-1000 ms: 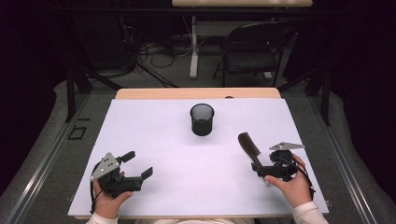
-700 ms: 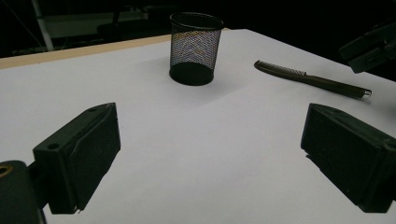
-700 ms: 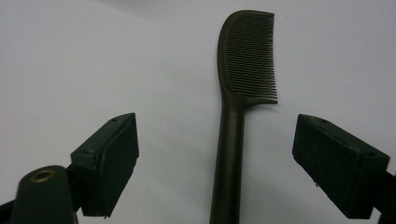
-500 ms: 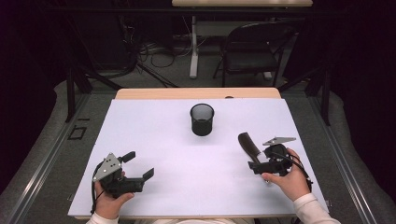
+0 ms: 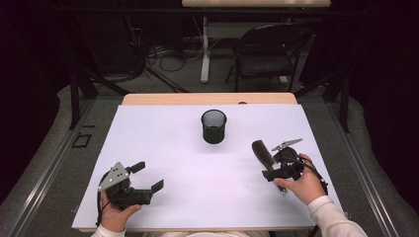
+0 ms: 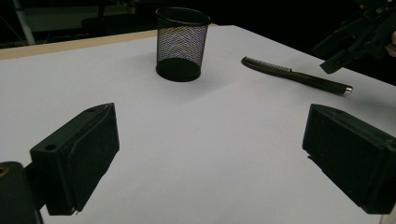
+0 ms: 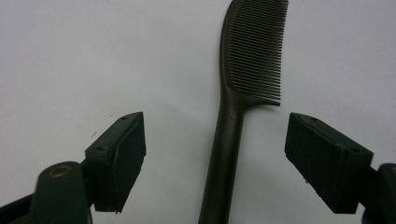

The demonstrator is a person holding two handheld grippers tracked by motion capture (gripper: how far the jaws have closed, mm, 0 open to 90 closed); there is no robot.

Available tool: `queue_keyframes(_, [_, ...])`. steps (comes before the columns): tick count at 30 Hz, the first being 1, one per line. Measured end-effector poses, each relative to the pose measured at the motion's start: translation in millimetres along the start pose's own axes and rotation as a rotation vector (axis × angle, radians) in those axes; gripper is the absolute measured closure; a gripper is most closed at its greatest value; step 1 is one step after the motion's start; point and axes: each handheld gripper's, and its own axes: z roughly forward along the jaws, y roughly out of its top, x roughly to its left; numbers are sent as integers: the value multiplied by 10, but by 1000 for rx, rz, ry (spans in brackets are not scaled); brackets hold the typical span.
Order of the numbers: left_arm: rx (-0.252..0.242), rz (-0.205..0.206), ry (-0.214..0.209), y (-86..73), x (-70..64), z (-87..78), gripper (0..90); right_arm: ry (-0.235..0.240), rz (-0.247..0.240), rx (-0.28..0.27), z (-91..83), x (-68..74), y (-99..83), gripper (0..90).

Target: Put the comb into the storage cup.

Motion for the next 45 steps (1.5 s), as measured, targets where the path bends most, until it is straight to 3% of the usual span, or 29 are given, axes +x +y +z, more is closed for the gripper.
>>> queue_keyframes(5, [4,4,2,1,0,-3,40,-3,5,35,21,-6,44,244])
queue_keyframes(6, [4,4,4,0,2,-4,40,-3,10,67,29,-13,66,246])
queue_keyframes(16, [3,0,5,-6,15,-6,40,-18,20,119,125,-41,133,248])
queue_keyframes(23, [6,-3,0,-8,17,-2,40,-6,22,143,179,-30,174,307])
queue_keyframes(26, [8,-6,2,-8,16,-2,40,-23,30,187,212,-46,196,314])
queue_keyframes(32, [7,-8,2,-10,17,-1,40,-29,76,227,253,-114,207,408])
queue_keyframes(33, [8,-8,1,-10,17,0,40,-29,76,227,253,-114,207,408])
queue_keyframes(34, [9,-8,2,-10,16,3,41,-16,99,188,291,-130,188,434])
queue_keyframes(35, [9,-8,2,-10,16,3,41,-23,83,231,273,-142,205,446])
queue_keyframes(40, [13,-13,-3,-14,17,14,41,-21,86,249,302,-157,207,518])
queue_keyframes(45, [13,-13,-1,-16,19,15,41,-2,124,261,352,-165,203,571])
